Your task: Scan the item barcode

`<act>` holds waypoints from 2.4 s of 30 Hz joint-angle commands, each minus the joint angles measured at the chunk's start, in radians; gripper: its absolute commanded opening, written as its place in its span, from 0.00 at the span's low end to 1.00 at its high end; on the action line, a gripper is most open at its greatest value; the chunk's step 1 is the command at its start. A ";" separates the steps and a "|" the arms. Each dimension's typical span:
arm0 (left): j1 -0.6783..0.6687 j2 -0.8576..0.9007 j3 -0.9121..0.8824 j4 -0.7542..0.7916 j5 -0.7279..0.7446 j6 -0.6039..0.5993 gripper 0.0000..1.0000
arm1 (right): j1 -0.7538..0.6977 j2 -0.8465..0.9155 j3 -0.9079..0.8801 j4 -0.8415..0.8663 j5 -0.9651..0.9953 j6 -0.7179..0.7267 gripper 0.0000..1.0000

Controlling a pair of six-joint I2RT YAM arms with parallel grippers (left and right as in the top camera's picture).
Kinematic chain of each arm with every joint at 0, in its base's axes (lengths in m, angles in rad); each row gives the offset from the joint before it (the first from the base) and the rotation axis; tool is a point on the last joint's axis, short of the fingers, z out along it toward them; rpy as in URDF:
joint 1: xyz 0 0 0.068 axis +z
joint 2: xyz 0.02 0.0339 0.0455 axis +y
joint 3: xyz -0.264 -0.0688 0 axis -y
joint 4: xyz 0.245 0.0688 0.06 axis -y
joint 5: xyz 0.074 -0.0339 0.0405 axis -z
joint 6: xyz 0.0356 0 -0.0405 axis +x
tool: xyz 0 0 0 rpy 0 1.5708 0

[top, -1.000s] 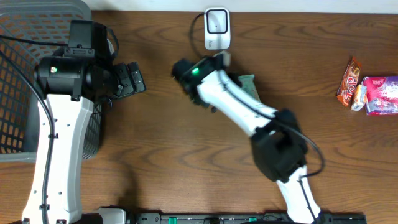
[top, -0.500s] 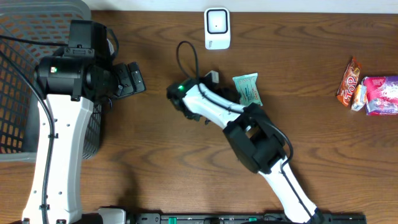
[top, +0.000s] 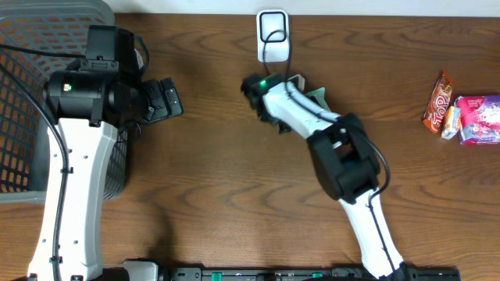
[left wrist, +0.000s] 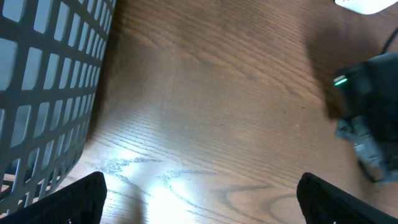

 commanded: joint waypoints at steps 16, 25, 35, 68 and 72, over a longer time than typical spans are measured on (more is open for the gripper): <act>0.003 -0.003 0.002 -0.003 -0.009 -0.009 0.98 | -0.256 -0.233 0.013 0.049 -0.671 -0.163 0.87; 0.003 -0.003 0.002 -0.004 -0.009 -0.009 0.98 | -0.431 -0.263 -0.017 0.037 -0.890 -0.285 0.97; 0.003 -0.003 0.002 -0.003 -0.009 -0.009 0.98 | -0.547 -0.250 -0.225 0.256 -1.252 -0.401 0.88; 0.003 -0.003 0.002 -0.004 -0.009 -0.009 0.98 | -0.332 -0.245 -0.201 1.308 -1.292 0.364 0.01; 0.003 -0.003 0.002 -0.003 -0.009 -0.009 0.98 | -0.294 -0.211 -0.192 1.387 -1.194 0.412 0.01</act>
